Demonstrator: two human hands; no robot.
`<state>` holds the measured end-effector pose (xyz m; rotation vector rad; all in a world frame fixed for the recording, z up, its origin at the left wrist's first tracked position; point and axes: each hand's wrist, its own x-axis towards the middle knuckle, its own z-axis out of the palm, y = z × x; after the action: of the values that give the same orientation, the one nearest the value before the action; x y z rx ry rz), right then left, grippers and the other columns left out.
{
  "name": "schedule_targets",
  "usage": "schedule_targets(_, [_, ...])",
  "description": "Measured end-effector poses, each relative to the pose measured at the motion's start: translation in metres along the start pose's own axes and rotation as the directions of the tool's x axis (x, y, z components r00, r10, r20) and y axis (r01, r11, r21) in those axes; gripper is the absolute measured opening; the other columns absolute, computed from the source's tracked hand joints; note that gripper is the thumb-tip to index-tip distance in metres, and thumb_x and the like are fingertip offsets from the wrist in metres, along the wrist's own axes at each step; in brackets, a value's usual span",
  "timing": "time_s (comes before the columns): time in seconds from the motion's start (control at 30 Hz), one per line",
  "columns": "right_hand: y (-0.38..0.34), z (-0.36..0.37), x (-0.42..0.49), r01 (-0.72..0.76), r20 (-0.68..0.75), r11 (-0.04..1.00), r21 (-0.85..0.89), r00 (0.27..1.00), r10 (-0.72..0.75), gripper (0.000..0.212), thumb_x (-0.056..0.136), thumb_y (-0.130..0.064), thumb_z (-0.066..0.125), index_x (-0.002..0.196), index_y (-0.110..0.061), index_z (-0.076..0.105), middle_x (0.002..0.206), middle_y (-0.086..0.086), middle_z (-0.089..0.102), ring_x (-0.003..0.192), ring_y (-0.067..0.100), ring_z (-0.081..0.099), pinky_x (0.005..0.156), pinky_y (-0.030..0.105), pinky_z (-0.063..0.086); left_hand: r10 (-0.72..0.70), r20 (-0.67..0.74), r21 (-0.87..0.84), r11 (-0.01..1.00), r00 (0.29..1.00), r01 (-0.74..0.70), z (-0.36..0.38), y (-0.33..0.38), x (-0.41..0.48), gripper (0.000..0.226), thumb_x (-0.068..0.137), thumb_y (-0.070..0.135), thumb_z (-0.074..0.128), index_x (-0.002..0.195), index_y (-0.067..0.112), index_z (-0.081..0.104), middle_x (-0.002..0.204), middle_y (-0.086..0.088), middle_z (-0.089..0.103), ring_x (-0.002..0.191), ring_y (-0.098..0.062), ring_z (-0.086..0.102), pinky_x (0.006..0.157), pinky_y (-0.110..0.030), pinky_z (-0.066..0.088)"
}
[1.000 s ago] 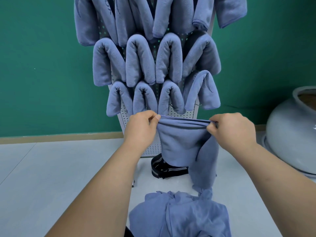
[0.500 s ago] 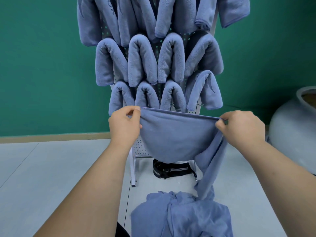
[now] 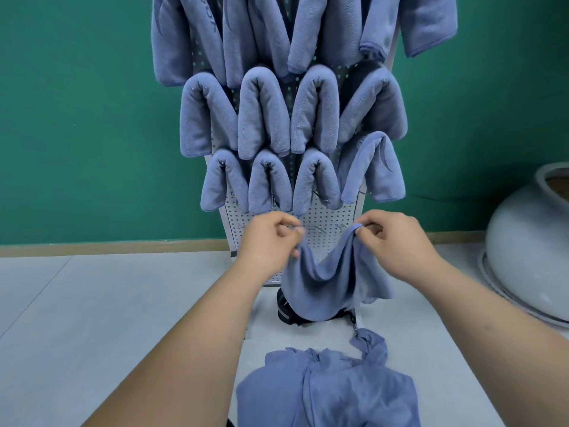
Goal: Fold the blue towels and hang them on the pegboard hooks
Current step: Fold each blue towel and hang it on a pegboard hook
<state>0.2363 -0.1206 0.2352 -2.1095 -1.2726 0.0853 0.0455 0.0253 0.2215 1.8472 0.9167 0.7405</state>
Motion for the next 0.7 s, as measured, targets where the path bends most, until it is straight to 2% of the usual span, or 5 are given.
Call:
schedule_targets(0.1, [-0.018,0.009,-0.004,0.059,0.010,0.994,0.093,0.998,-0.060,0.007,0.093,-0.025,0.072,0.091,-0.031,0.068,0.071,-0.012,0.071,0.066,0.005,0.064,0.070,0.029,0.051,0.059,0.156,-0.048,0.997,0.986,-0.052,0.024,0.011,-0.008,0.013,0.094,0.018,0.078,0.103,0.026,0.072,0.069,-0.007,0.074,0.071,-0.029,0.076,0.075,-0.038,0.063])
schedule_targets(0.2, [-0.025,0.012,-0.005,0.076,0.019,0.988,0.134,0.997,-0.079,0.013,0.093,-0.024,0.073,0.088,-0.032,0.064,0.070,-0.011,0.070,0.062,0.006,0.061,0.064,0.028,0.049,0.066,0.181,-0.045,0.997,0.981,-0.059,0.035,0.013,-0.010,0.009,0.096,0.014,0.076,0.105,0.016,0.075,0.070,-0.001,0.069,0.062,-0.017,0.071,0.062,-0.023,0.055])
schedule_targets(0.43, [-0.013,0.010,-0.004,0.058,0.059,0.990,-0.127,0.997,-0.051,0.007,0.083,-0.023,0.072,0.087,-0.029,0.073,0.070,-0.016,0.070,0.075,0.014,0.068,0.074,0.036,0.058,0.144,0.026,-0.024,0.989,0.989,-0.144,0.023,0.014,-0.006,0.013,0.095,0.017,0.075,0.086,0.025,0.074,0.065,0.009,0.065,0.056,-0.012,0.066,0.063,-0.025,0.055])
schedule_targets(0.6, [0.010,0.000,0.003,-0.013,0.072,0.982,-0.187,0.997,0.027,0.011,0.084,-0.020,0.070,0.087,-0.029,0.077,0.071,-0.019,0.072,0.081,0.017,0.070,0.077,0.037,0.059,0.121,-0.085,-0.073,0.989,0.989,-0.127,0.001,0.009,0.002,0.003,0.096,0.016,0.075,0.095,0.015,0.079,0.072,0.001,0.068,0.057,-0.008,0.062,0.065,-0.026,0.059])
schedule_targets(0.7, [0.023,-0.007,0.006,-0.044,0.064,0.973,-0.225,0.996,0.060,0.012,0.085,-0.022,0.070,0.088,-0.032,0.077,0.072,-0.018,0.071,0.083,0.021,0.069,0.074,0.037,0.058,0.073,-0.189,-0.082,0.993,0.979,-0.090,-0.010,0.004,0.007,0.003,0.095,0.022,0.077,0.094,0.021,0.080,0.076,0.003,0.071,0.060,-0.006,0.058,0.064,-0.022,0.053])
